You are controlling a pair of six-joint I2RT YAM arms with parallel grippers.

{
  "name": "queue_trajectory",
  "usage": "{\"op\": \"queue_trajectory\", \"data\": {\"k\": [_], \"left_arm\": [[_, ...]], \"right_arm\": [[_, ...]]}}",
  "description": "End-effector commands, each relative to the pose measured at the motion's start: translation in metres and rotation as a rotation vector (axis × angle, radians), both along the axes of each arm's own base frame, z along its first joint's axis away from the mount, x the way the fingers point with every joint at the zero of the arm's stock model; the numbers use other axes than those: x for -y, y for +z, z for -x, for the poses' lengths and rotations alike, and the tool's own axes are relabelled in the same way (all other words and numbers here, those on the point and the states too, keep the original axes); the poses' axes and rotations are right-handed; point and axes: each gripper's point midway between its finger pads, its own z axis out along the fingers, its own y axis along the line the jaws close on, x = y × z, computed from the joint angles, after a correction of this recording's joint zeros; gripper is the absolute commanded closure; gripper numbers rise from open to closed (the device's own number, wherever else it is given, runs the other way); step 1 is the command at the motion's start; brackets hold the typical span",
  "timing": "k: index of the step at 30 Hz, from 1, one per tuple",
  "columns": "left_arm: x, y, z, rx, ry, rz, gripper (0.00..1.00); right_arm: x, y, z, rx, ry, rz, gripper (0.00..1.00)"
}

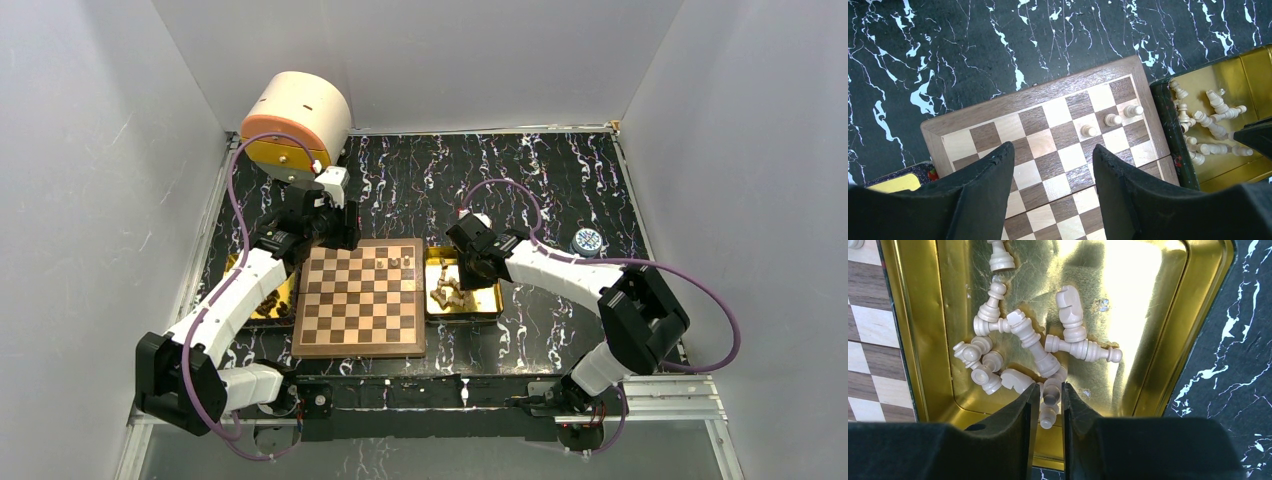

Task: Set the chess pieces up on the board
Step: Pick up the chess piece from the storage box.

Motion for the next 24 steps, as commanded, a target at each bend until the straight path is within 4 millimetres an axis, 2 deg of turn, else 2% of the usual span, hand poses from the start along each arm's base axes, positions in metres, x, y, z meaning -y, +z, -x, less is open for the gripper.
{"op": "queue_trajectory", "data": {"k": [1,8,13,16,21,24], "left_arm": [[-0.004,0.012,0.0,0.045,0.004,-0.006,0.43],[-0.004,0.014,0.0,0.05,0.003,-0.006,0.43],[-0.005,0.014,0.0,0.052,0.007,-0.008,0.43],[-0.005,0.014,0.0,0.05,0.009,-0.01,0.43],[-0.006,0.013,0.0,0.051,0.015,-0.015,0.43],[-0.007,0.014,0.0,0.053,0.019,-0.012,0.43]], "right_arm": [[-0.003,0.003,-0.001,0.0,-0.004,-0.001,0.69],[-0.004,0.003,0.0,-0.007,-0.009,-0.004,0.69],[-0.005,0.009,0.001,-0.005,-0.004,-0.006,0.79],[-0.005,0.021,0.0,0.009,-0.007,-0.002,0.83],[-0.004,0.051,-0.008,0.064,-0.014,-0.016,0.83],[-0.003,0.061,-0.011,0.08,-0.012,-0.008,0.82]]}}
